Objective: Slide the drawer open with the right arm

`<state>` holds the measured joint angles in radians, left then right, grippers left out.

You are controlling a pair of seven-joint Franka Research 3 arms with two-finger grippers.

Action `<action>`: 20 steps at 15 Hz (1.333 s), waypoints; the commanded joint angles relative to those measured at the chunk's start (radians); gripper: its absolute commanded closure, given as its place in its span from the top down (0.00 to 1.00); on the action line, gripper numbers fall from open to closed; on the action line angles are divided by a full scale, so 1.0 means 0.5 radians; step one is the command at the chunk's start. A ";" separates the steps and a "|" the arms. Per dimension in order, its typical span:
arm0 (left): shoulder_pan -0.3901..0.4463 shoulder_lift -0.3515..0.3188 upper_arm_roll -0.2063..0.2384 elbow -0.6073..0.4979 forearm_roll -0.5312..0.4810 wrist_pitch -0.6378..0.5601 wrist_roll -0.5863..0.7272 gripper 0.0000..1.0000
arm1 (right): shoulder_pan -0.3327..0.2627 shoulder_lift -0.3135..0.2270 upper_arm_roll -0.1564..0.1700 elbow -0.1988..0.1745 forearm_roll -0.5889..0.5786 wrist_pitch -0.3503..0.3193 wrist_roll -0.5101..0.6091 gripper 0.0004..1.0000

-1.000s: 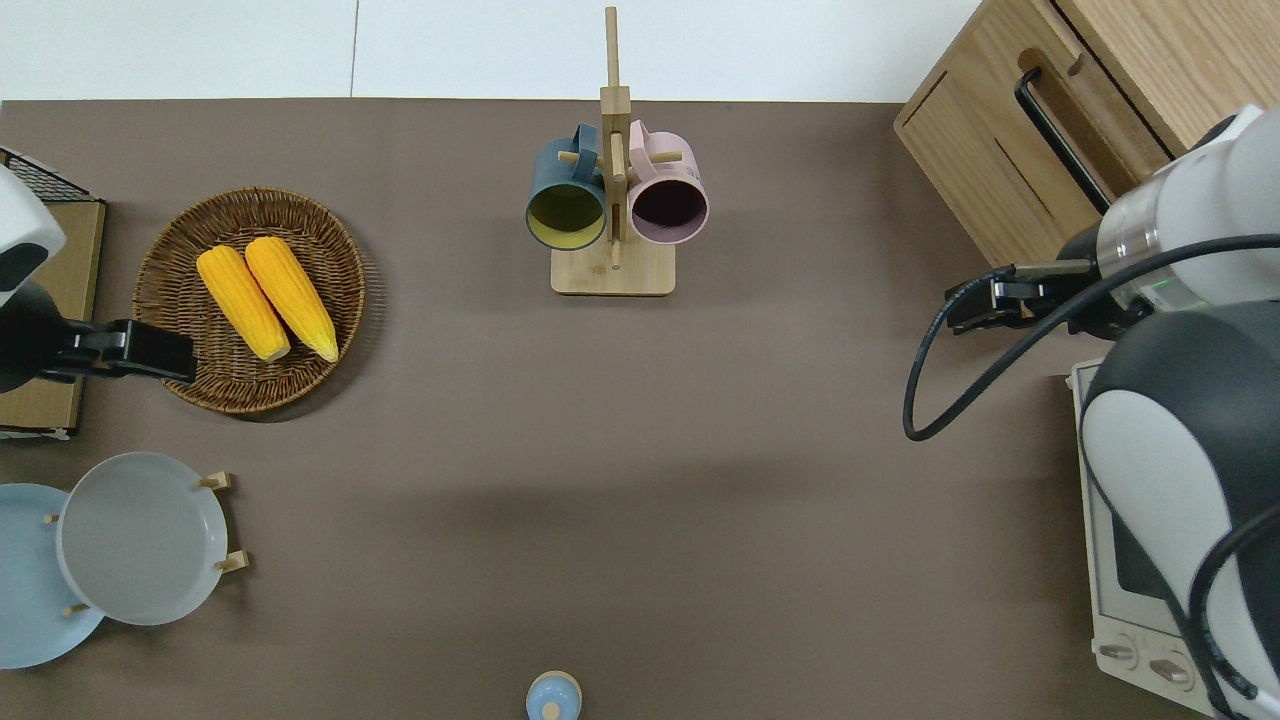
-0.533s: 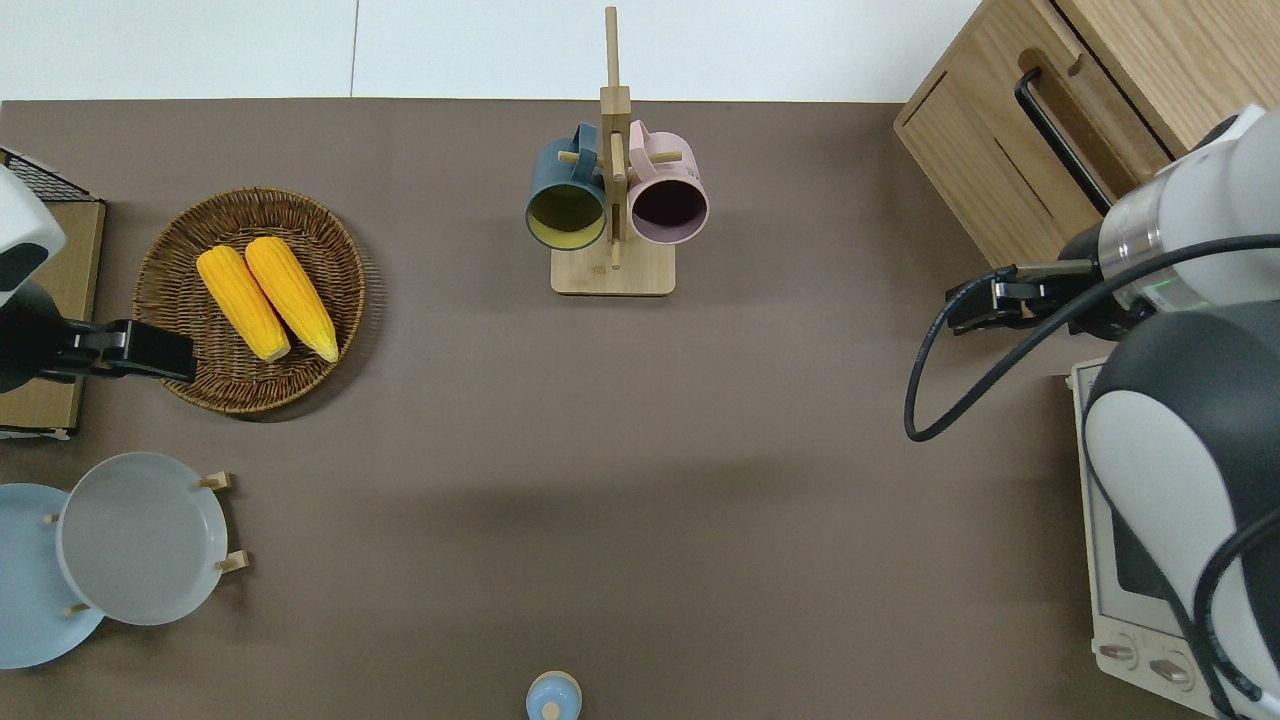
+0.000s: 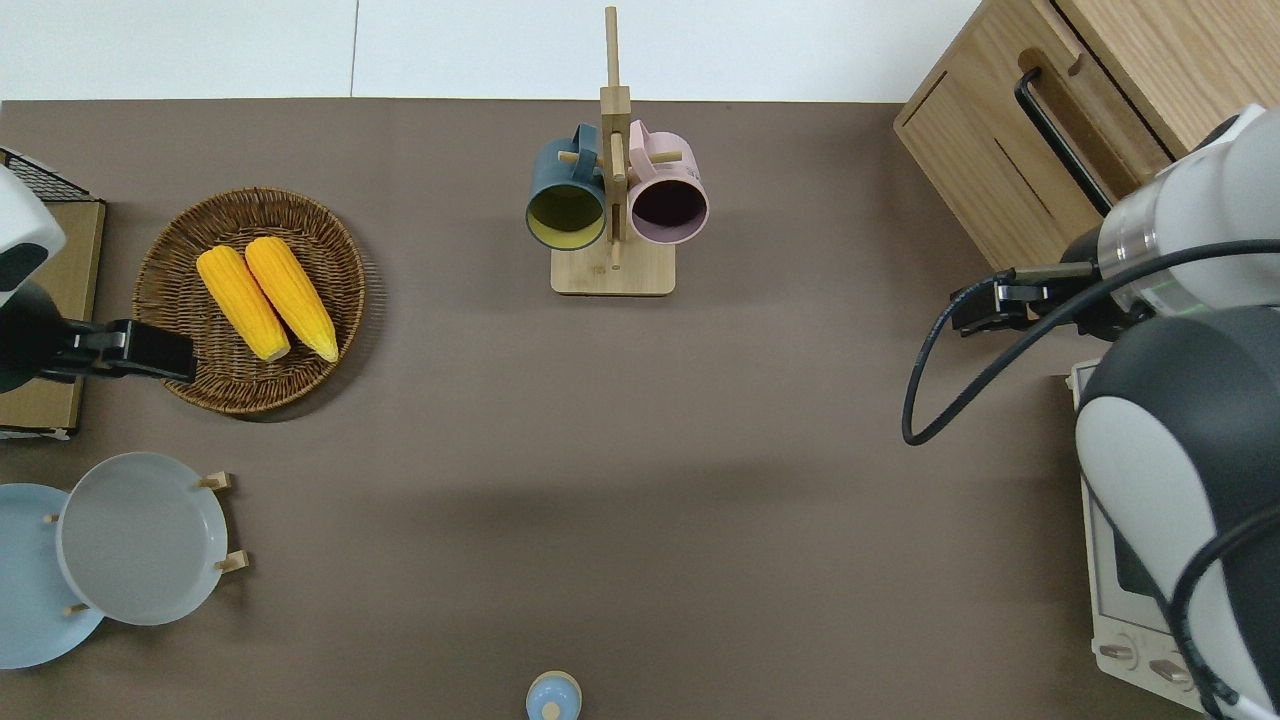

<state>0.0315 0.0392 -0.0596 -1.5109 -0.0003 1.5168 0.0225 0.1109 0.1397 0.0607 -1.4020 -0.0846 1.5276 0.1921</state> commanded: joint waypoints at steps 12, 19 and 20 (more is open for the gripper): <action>0.008 0.023 -0.013 0.052 0.034 -0.039 0.019 0.99 | 0.220 -0.019 0.323 -0.193 -1.244 0.037 0.168 0.99; 0.008 0.023 -0.013 0.049 0.034 -0.039 0.019 0.99 | 0.281 0.098 0.354 -0.457 -1.898 0.261 0.263 0.99; 0.008 0.023 -0.013 0.052 0.034 -0.039 0.019 0.99 | 0.288 0.122 0.354 -0.476 -1.993 0.264 0.263 0.99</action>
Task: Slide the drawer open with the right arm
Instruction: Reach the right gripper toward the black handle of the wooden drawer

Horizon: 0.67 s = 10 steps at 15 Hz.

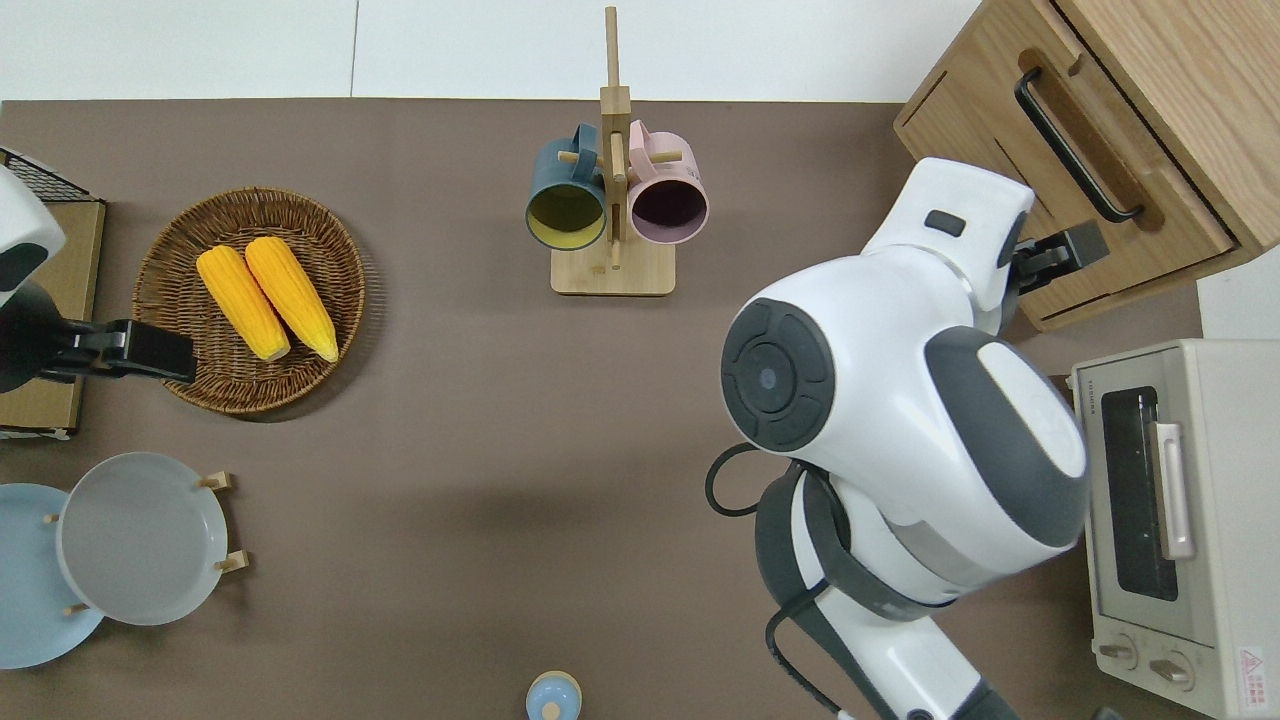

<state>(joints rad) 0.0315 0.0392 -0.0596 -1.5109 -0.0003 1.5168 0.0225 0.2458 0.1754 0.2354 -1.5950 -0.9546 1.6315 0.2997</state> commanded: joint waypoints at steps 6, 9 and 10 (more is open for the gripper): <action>0.008 0.023 -0.013 0.049 0.034 -0.039 0.019 0.99 | -0.013 0.217 -0.014 -0.151 -0.732 0.161 0.146 0.98; 0.008 0.023 -0.013 0.052 0.034 -0.039 0.019 0.99 | -0.016 0.306 -0.078 -0.151 -0.885 0.167 0.235 0.98; 0.008 0.023 -0.013 0.052 0.034 -0.039 0.019 0.99 | -0.019 0.333 -0.096 -0.148 -0.931 0.167 0.247 0.98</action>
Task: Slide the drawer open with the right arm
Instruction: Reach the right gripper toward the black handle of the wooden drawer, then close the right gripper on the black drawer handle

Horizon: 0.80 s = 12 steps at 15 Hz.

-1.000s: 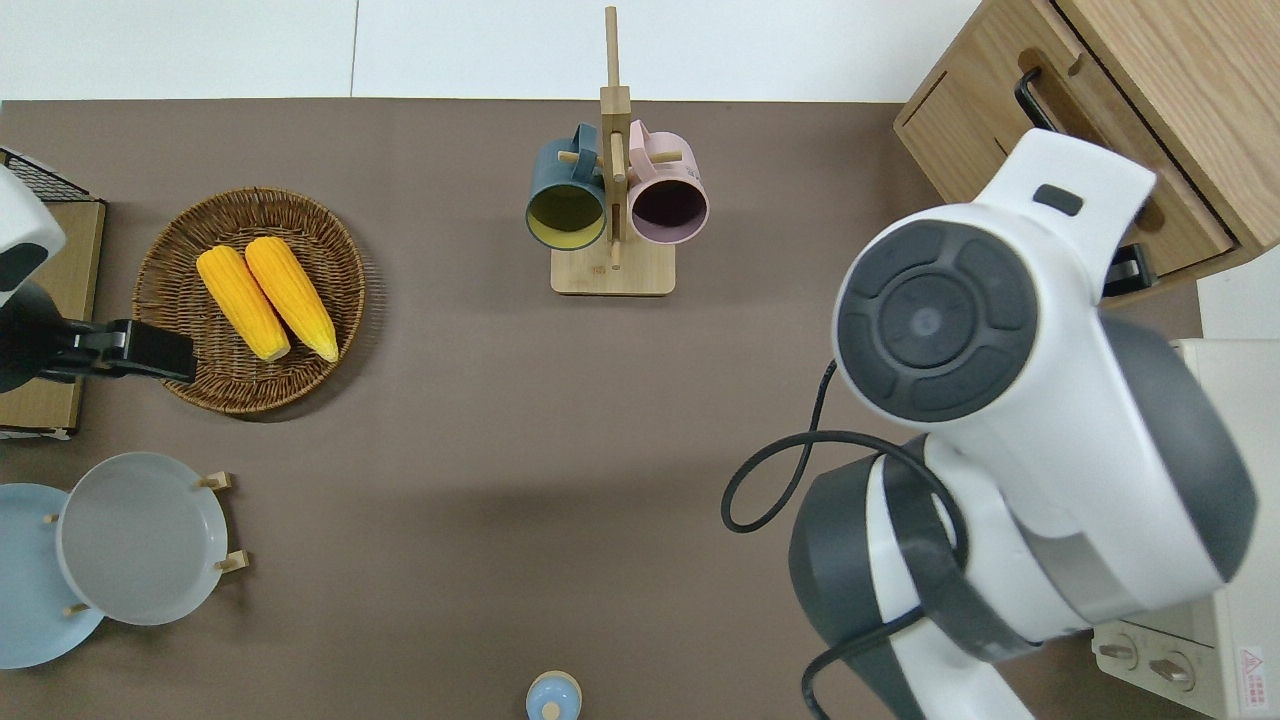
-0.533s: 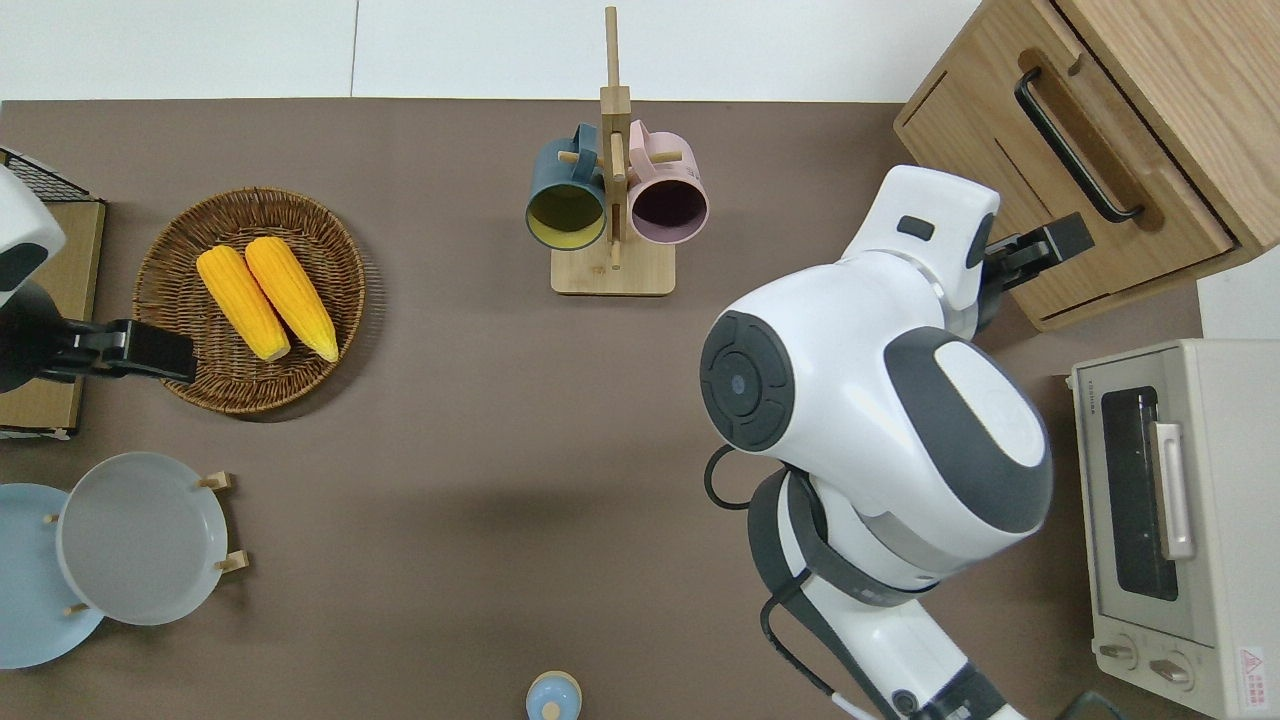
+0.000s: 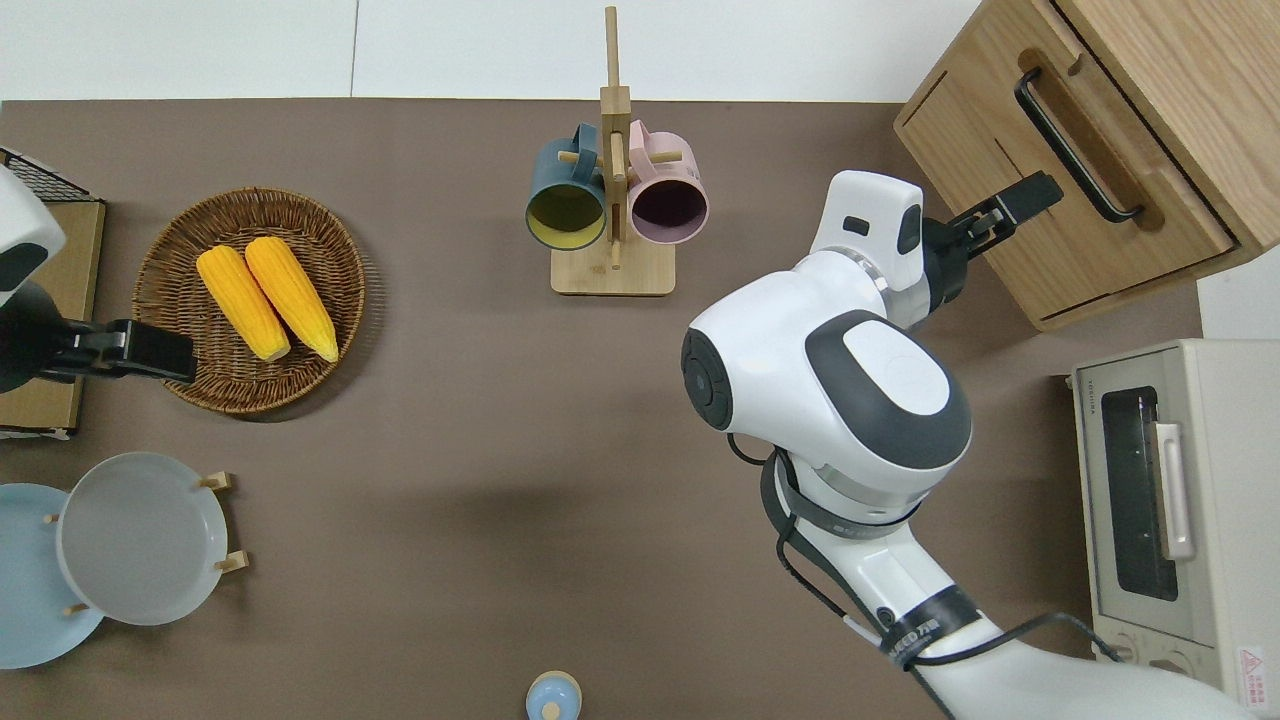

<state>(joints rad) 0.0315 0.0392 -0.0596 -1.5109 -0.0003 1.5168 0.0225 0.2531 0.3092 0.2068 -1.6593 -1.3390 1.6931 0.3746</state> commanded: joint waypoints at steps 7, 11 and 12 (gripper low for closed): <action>0.008 0.023 -0.013 0.052 0.034 -0.039 0.019 0.99 | -0.028 0.222 -0.174 -0.023 -0.417 0.022 0.211 0.98; 0.008 0.023 -0.013 0.049 0.034 -0.039 0.019 0.99 | -0.018 0.280 -0.226 -0.023 -0.623 0.016 0.211 0.98; 0.008 0.023 -0.013 0.052 0.034 -0.039 0.019 0.99 | -0.015 0.290 -0.251 -0.023 -0.641 0.016 0.211 0.98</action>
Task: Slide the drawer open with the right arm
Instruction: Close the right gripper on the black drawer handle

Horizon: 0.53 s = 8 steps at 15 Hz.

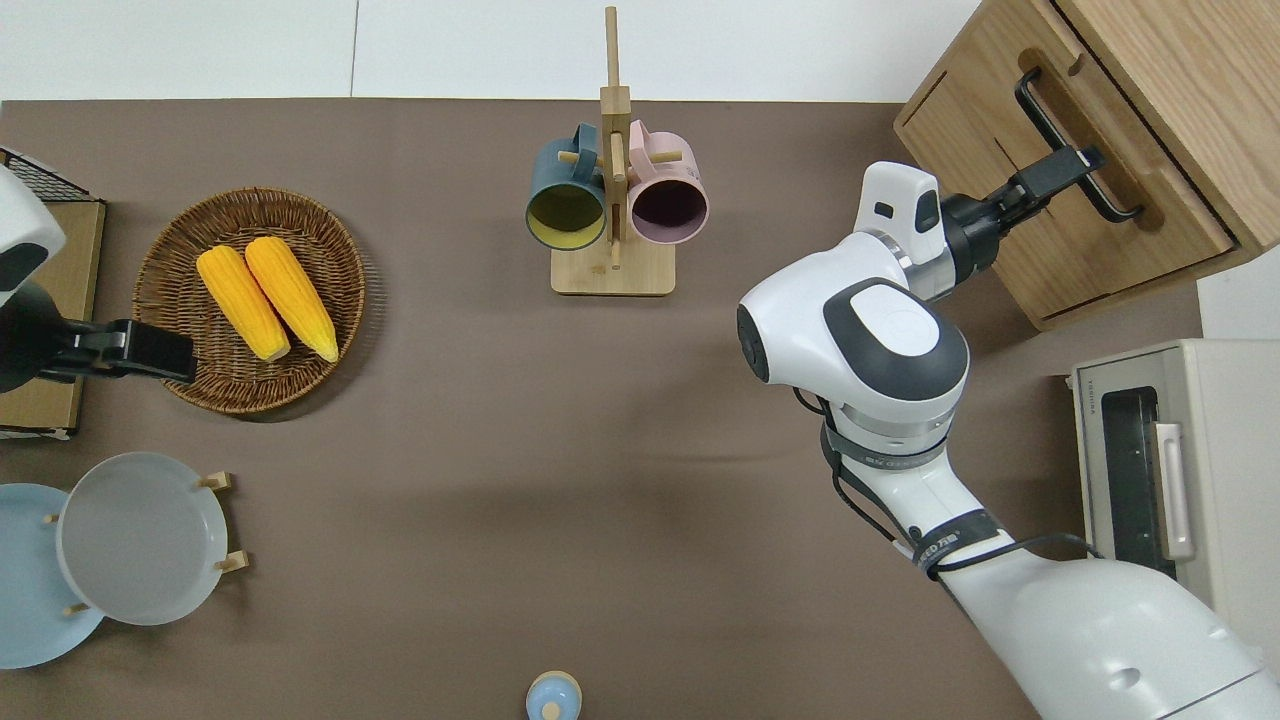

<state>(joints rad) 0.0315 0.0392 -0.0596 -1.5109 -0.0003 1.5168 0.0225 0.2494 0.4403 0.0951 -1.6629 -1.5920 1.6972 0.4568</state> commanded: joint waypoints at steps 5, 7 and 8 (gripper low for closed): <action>0.008 0.023 -0.013 0.052 0.034 -0.039 0.019 0.99 | -0.023 0.046 -0.046 -0.006 -0.234 0.020 0.126 0.98; 0.008 0.023 -0.013 0.052 0.034 -0.039 0.019 0.99 | -0.023 0.049 -0.077 -0.003 -0.246 0.032 0.139 0.96; 0.008 0.023 -0.013 0.052 0.034 -0.039 0.019 0.99 | -0.023 0.049 -0.077 0.000 -0.246 0.036 0.139 0.93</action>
<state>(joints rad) 0.0315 0.0392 -0.0596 -1.5109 -0.0003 1.5168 0.0225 0.2491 0.4571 0.0611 -1.6629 -1.6772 1.6974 0.4942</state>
